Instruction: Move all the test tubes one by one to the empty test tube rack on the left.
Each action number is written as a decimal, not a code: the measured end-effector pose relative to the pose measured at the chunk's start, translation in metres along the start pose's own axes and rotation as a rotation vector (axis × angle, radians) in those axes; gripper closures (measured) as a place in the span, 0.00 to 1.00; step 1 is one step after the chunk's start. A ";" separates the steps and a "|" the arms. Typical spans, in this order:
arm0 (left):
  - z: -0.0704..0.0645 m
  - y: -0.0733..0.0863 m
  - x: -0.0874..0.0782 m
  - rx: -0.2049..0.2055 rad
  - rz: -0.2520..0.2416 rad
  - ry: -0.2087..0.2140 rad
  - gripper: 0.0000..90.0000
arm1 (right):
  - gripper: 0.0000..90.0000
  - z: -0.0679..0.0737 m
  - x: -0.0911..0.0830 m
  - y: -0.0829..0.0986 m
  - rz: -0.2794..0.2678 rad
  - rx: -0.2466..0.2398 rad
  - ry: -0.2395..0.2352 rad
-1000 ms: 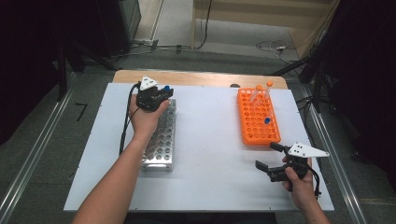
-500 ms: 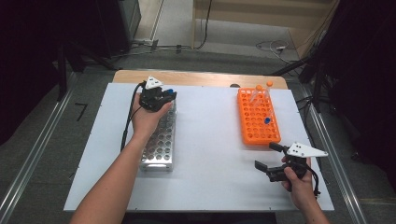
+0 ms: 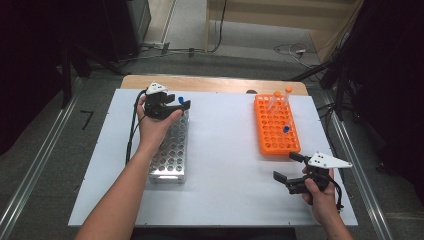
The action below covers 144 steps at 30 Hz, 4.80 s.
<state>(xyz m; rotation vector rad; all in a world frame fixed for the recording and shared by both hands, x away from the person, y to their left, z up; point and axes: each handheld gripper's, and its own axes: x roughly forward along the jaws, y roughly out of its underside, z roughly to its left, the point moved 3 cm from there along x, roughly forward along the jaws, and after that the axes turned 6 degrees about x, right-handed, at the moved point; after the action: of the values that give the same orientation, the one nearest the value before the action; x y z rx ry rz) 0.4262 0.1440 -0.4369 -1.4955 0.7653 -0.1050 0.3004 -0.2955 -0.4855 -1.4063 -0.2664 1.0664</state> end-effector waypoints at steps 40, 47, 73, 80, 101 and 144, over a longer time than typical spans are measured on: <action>-0.074 0.051 -0.094 0.068 -0.063 0.106 0.00 | 0.05 -0.059 0.030 -0.035 -0.024 0.121 0.137; -0.076 0.053 -0.096 0.050 -0.083 0.131 0.00 | 0.27 -0.064 0.040 -0.032 -0.039 0.147 0.138; -0.083 0.040 -0.085 0.083 -0.064 0.150 0.00 | 0.83 -0.059 0.031 -0.048 -0.087 0.079 0.252; -0.089 0.036 -0.073 0.100 -0.066 0.161 0.00 | 0.83 -0.043 0.034 -0.061 -0.082 0.056 0.181; -0.122 0.040 -0.055 0.100 -0.039 0.269 0.11 | 0.83 0.034 0.086 -0.059 0.047 0.004 -0.085; -0.159 0.037 -0.047 0.189 -0.059 0.414 0.85 | 0.72 0.102 0.104 -0.050 0.106 -0.125 -0.259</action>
<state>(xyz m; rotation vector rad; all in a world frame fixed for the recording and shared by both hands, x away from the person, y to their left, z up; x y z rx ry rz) 0.2943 0.0370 -0.4349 -1.3305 1.0111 -0.5307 0.3053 -0.1431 -0.4635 -1.4044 -0.4567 1.3415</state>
